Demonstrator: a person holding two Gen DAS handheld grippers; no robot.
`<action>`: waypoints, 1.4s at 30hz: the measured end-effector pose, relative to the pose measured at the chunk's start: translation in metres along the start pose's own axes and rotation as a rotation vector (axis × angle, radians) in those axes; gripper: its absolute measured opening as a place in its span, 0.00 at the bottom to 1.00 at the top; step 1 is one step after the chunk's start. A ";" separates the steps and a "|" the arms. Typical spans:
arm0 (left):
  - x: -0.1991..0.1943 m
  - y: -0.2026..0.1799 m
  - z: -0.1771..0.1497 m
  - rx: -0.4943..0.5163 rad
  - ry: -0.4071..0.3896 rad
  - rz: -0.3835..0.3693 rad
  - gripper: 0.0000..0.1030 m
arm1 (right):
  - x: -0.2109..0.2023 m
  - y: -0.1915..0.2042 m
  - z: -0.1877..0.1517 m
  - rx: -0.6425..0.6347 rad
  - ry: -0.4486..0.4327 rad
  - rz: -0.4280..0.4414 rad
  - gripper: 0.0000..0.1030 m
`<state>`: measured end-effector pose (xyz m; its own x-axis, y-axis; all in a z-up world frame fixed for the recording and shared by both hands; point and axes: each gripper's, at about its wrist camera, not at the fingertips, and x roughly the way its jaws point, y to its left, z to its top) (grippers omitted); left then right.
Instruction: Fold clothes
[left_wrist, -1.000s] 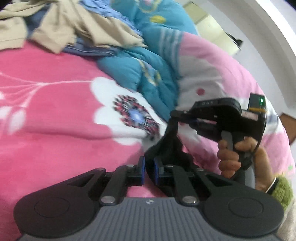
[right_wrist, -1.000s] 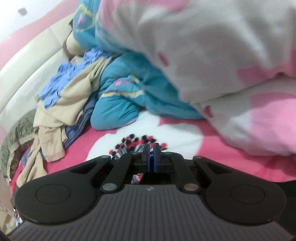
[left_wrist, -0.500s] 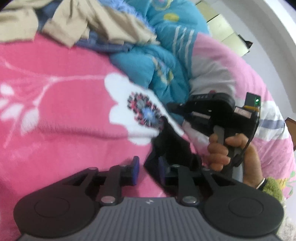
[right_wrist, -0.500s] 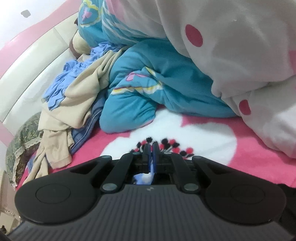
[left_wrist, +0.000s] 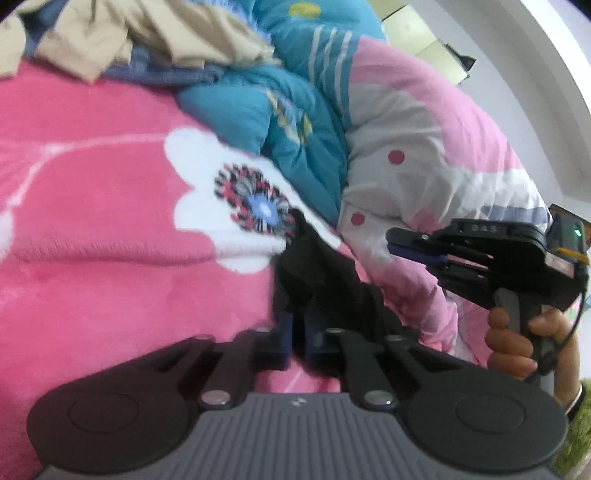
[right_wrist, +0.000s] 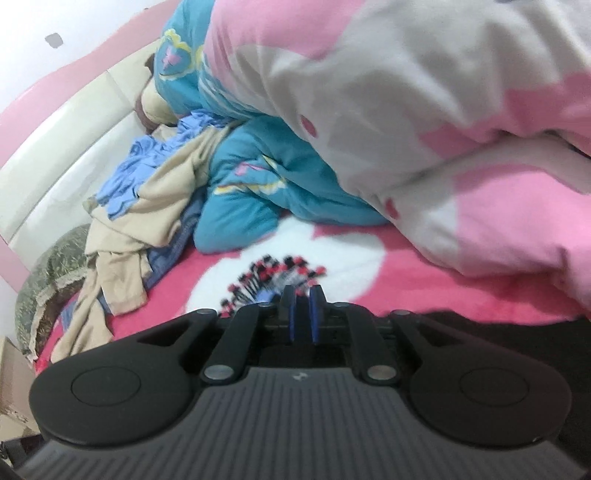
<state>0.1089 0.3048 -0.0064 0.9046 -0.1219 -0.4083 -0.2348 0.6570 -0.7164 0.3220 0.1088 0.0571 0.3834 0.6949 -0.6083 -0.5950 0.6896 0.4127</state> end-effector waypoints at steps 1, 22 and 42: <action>-0.004 0.002 0.001 -0.014 -0.026 0.008 0.00 | -0.003 -0.002 -0.003 0.001 0.002 -0.010 0.07; 0.008 -0.014 -0.002 0.117 0.032 0.058 0.31 | 0.075 0.049 0.001 -0.138 0.171 -0.087 0.40; -0.024 -0.015 0.016 0.084 -0.087 -0.007 0.04 | 0.087 0.066 0.000 -0.211 0.139 -0.123 0.02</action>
